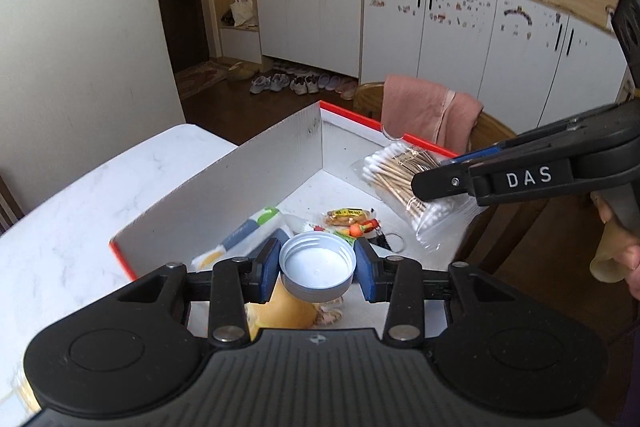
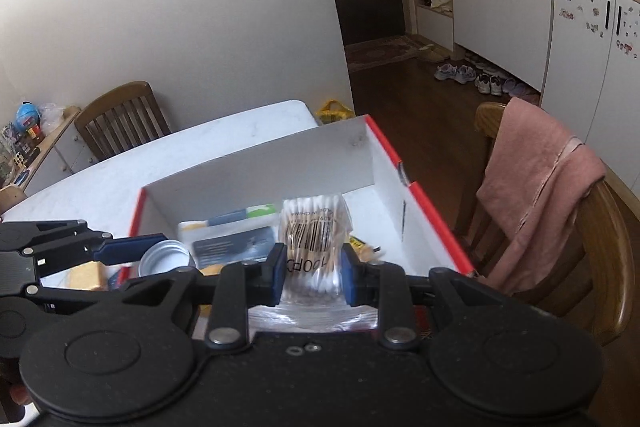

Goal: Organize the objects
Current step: 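Carry the bottle cap and cotton swab pack with both tools into the red box, then open the left tool to drop the bottle cap while the right tool releases the swab pack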

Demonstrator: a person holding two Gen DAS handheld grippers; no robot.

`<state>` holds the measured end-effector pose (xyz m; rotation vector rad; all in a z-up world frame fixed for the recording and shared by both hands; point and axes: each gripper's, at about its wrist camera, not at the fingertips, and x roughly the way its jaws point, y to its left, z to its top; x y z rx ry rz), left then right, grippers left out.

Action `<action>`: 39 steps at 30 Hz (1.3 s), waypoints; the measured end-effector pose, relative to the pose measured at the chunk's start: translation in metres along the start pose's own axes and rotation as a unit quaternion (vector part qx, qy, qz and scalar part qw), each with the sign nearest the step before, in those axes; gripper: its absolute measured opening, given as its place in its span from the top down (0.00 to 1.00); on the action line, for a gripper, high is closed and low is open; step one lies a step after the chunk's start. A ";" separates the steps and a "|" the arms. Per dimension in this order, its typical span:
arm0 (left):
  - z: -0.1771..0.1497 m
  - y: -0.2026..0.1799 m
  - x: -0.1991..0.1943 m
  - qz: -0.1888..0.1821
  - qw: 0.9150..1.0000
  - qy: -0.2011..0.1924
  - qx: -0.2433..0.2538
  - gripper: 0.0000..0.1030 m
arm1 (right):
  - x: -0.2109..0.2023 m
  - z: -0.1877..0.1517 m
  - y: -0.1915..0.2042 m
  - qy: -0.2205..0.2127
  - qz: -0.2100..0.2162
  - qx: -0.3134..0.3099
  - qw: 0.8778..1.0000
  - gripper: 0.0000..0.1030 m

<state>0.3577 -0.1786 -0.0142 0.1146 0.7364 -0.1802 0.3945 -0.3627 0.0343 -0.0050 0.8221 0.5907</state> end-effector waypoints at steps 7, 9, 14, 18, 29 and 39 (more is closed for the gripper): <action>0.010 -0.005 0.030 0.004 0.999 0.019 0.029 0.63 | 0.033 0.009 -0.009 0.038 0.017 -0.017 0.999 0.74; 0.013 -0.005 0.041 0.004 0.999 0.031 0.030 0.63 | 0.040 0.010 -0.009 0.045 0.015 -0.031 0.998 0.74; 0.014 0.000 0.068 0.011 0.997 0.071 0.022 0.63 | 0.057 0.009 -0.008 0.062 0.009 -0.053 0.997 0.74; 0.013 0.008 0.088 0.019 0.994 0.109 0.008 0.63 | 0.065 0.007 -0.008 0.069 0.001 -0.064 0.996 0.74; 0.010 0.012 0.112 0.012 0.986 0.168 -0.004 0.63 | 0.080 -0.001 -0.010 0.084 -0.021 -0.089 0.992 0.73; 0.006 0.009 0.123 0.009 0.978 0.206 0.005 0.63 | 0.079 -0.003 -0.012 0.087 -0.028 -0.100 0.991 0.68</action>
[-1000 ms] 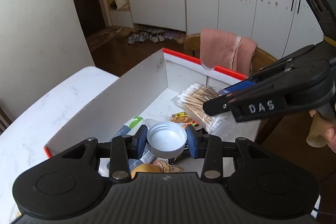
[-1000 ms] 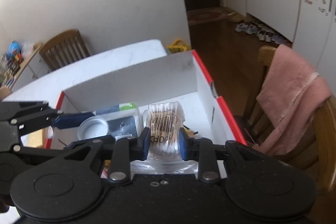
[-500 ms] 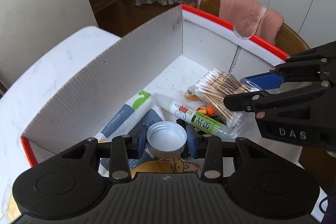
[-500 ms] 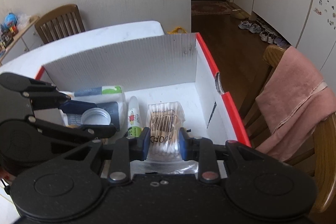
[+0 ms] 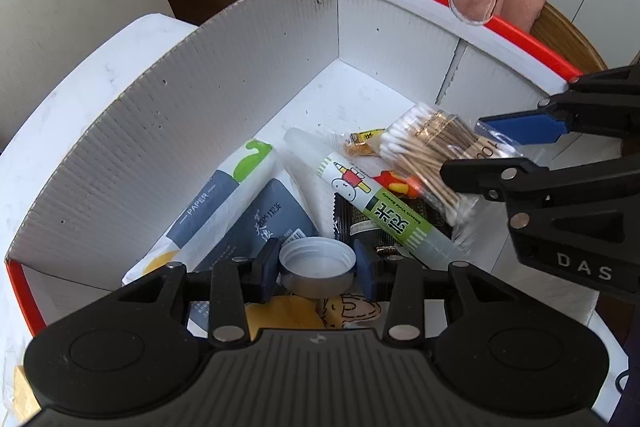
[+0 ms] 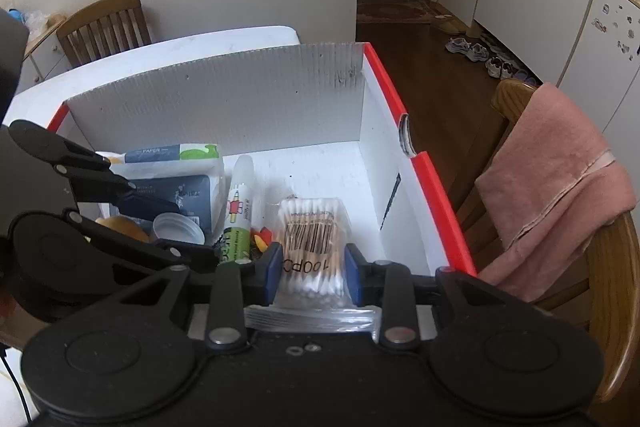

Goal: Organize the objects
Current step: 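Open the left tool to drop the bottle cap while the right tool releases the swab pack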

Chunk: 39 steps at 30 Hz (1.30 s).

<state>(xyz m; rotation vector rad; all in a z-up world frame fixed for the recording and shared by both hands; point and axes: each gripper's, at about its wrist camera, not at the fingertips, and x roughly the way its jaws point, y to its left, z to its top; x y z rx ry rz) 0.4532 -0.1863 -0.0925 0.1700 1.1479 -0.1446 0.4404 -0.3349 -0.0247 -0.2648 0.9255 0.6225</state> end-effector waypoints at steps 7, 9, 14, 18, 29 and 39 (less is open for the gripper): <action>0.002 0.000 -0.001 0.009 1.000 -0.005 0.002 0.56 | -0.007 -0.004 0.007 -0.002 -0.004 -0.033 0.999 0.59; 0.002 0.000 -0.003 0.009 1.000 -0.012 0.002 0.46 | -0.009 -0.006 0.009 -0.004 -0.004 -0.042 0.999 0.55; 0.001 0.000 -0.011 0.004 1.000 -0.028 -0.001 0.42 | -0.015 -0.008 0.007 -0.007 -0.005 -0.045 0.999 0.49; -0.003 0.002 -0.020 0.001 0.999 -0.040 -0.010 0.42 | -0.022 -0.007 0.001 -0.010 0.004 -0.030 1.000 0.48; -0.021 0.004 -0.067 -0.009 0.994 -0.107 -0.032 0.42 | -0.052 -0.009 0.000 -0.034 0.030 -0.010 0.999 0.47; -0.045 0.007 -0.117 -0.008 0.984 -0.171 -0.043 0.42 | -0.081 -0.005 0.020 -0.054 0.049 -0.015 0.997 0.46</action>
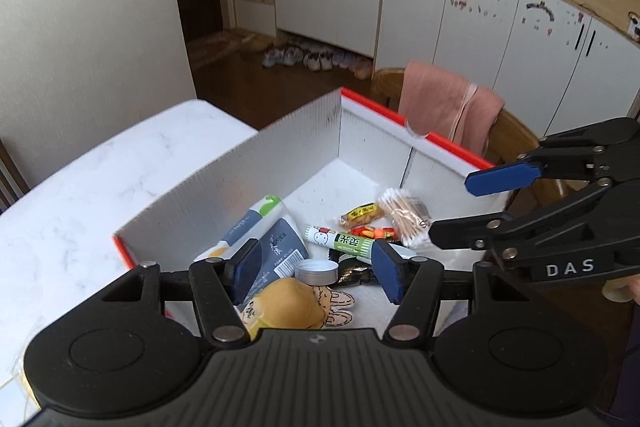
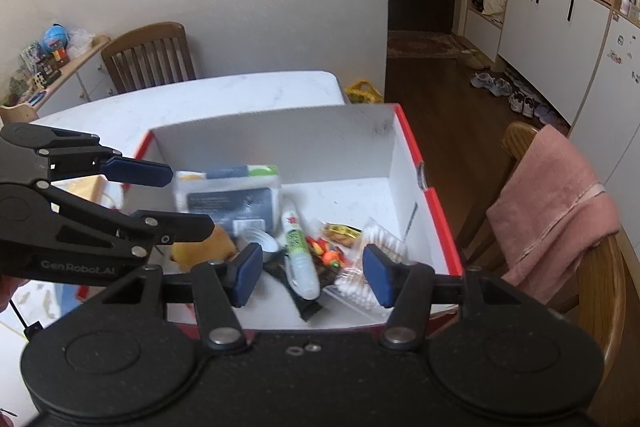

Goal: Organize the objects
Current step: 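Withdraw both tools toward the bagged bread slice and correction tape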

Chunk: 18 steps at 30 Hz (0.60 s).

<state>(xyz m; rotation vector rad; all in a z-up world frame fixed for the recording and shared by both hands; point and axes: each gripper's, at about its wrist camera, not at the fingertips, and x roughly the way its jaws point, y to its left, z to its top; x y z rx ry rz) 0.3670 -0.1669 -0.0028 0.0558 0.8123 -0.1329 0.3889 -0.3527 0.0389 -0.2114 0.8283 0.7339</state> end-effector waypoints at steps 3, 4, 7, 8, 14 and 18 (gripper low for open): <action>-0.004 0.003 -0.015 -0.003 1.000 -0.013 0.002 0.42 | -0.007 0.001 0.008 -0.006 0.006 0.002 1.000 0.44; -0.006 0.005 -0.020 -0.005 1.000 -0.018 0.001 0.42 | -0.009 0.000 0.011 -0.008 0.007 0.004 1.000 0.44; -0.011 0.012 -0.033 -0.012 1.000 -0.027 -0.006 0.42 | -0.017 -0.001 0.022 -0.014 0.008 0.005 1.000 0.38; -0.012 0.016 -0.037 -0.015 0.999 -0.030 -0.009 0.41 | -0.019 -0.001 0.027 -0.017 0.006 0.004 1.000 0.36; -0.029 0.035 -0.060 -0.024 0.998 -0.042 -0.025 0.35 | -0.028 -0.001 0.054 -0.028 0.003 0.005 1.000 0.28; -0.045 0.050 -0.074 -0.021 0.998 -0.048 -0.039 0.29 | -0.028 -0.005 0.072 -0.029 0.010 0.014 0.999 0.22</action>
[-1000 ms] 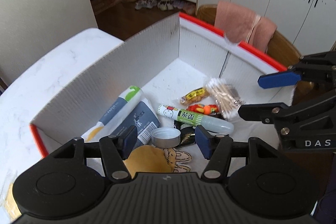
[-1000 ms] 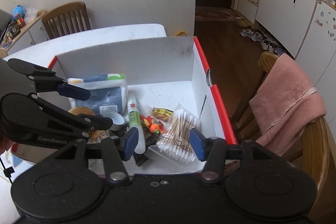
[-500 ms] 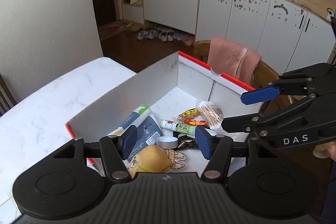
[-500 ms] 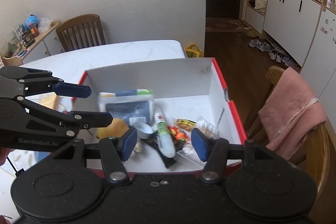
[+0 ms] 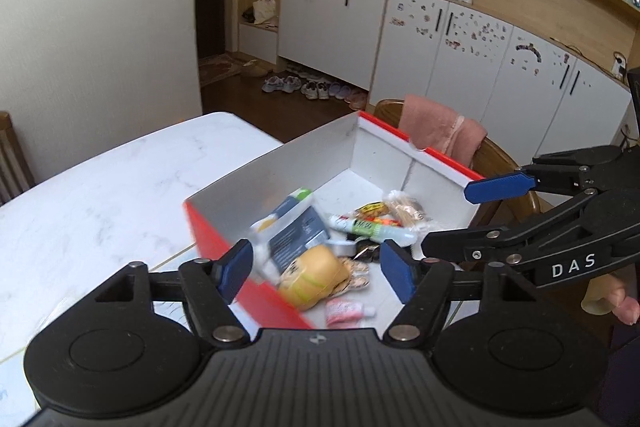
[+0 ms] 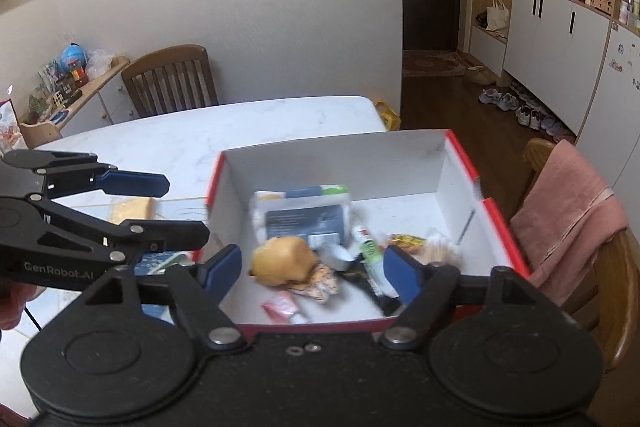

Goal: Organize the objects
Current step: 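Withdraw both tools toward the bagged bread slice and correction tape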

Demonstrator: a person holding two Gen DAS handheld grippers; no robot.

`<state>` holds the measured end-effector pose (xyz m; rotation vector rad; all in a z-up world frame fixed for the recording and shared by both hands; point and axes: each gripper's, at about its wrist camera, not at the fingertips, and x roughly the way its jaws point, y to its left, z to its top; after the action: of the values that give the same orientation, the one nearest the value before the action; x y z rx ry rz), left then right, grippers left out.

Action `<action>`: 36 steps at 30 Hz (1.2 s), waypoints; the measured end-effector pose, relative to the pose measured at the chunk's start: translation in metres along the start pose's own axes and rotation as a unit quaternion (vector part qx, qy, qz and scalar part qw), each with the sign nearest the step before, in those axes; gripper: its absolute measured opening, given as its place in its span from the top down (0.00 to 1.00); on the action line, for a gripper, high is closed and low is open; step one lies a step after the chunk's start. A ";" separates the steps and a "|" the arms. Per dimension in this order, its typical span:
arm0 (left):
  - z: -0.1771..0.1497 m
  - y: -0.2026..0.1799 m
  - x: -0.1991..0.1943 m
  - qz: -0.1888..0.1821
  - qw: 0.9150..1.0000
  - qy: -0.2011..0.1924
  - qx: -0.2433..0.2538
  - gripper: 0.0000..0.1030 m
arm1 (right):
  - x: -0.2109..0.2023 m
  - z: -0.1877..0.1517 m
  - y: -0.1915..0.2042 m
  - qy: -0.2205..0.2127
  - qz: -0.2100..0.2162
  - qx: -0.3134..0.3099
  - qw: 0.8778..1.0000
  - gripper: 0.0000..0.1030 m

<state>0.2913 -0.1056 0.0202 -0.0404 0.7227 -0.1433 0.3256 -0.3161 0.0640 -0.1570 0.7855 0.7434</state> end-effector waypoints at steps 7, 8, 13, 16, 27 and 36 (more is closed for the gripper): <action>-0.027 0.031 -0.028 0.022 1.000 -0.013 -0.010 0.23 | 0.006 -0.002 0.036 -0.009 0.016 0.011 1.000 0.02; -0.031 0.036 -0.031 0.027 0.999 -0.013 -0.013 0.23 | 0.008 -0.001 0.042 -0.010 0.018 0.013 1.000 0.01; -0.050 0.065 -0.047 0.040 0.998 -0.014 -0.035 0.23 | 0.017 0.001 0.070 -0.012 0.033 0.009 0.999 0.01; -0.060 0.085 -0.053 0.055 0.997 -0.010 -0.050 0.15 | 0.023 0.002 0.089 -0.010 0.037 0.001 0.999 0.01; -0.083 0.153 -0.044 0.115 0.986 0.012 -0.123 0.00 | 0.054 -0.014 0.149 0.019 0.030 -0.019 0.999 0.01; -0.080 0.190 -0.001 0.151 0.974 0.043 -0.165 0.00 | 0.082 -0.028 0.181 0.041 0.015 -0.021 0.999 0.01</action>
<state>0.2603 0.0838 -0.0553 -0.2420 0.8254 0.2694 0.2285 -0.1485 0.0119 -0.2145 0.8525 0.7859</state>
